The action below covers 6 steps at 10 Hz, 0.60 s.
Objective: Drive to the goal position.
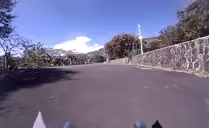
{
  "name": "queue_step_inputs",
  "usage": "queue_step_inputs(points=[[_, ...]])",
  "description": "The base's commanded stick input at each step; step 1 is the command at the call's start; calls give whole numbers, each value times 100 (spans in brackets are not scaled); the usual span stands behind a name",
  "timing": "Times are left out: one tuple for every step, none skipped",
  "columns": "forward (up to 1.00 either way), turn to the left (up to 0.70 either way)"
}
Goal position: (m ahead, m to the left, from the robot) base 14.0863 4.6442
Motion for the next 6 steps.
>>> queue_step_inputs(points=[[70, 0], [70, 0], [70, 0], [62, 0], [54, 0], [50, 0]])
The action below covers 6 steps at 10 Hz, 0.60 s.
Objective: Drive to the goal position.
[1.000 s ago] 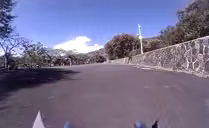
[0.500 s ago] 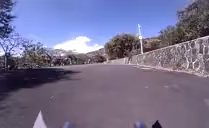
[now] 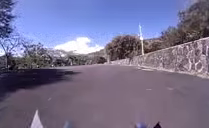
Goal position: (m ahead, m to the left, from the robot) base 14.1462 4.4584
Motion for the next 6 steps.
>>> queue_step_inputs(points=[[50, 0], [50, 0], [50, 0], [50, 0], [50, 0], [50, 0]])
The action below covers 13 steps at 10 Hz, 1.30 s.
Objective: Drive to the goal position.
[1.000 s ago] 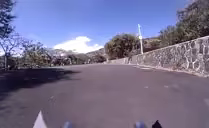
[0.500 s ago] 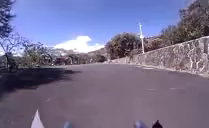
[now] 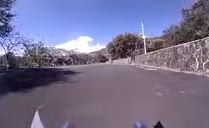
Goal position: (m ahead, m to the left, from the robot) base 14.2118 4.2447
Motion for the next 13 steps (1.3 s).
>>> queue_step_inputs(points=[[50, -50], [50, -50], [50, -50], [50, 0], [50, 0], [50, 0], [50, 0], [50, 0], [50, 0], [50, 0], [50, 0], [50, 0], [50, 0]])
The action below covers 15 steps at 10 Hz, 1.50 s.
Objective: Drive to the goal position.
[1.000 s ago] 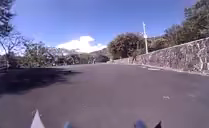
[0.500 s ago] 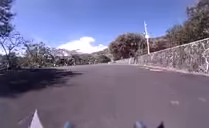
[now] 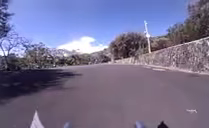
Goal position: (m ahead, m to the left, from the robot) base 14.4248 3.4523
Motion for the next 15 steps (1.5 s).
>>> queue_step_inputs(points=[[50, 0], [50, 0], [50, 0], [50, 0], [50, 0], [50, 0], [50, 0], [50, 0], [50, 0], [50, 0], [50, 0], [50, 0], [50, 0], [50, 0], [50, 0]])
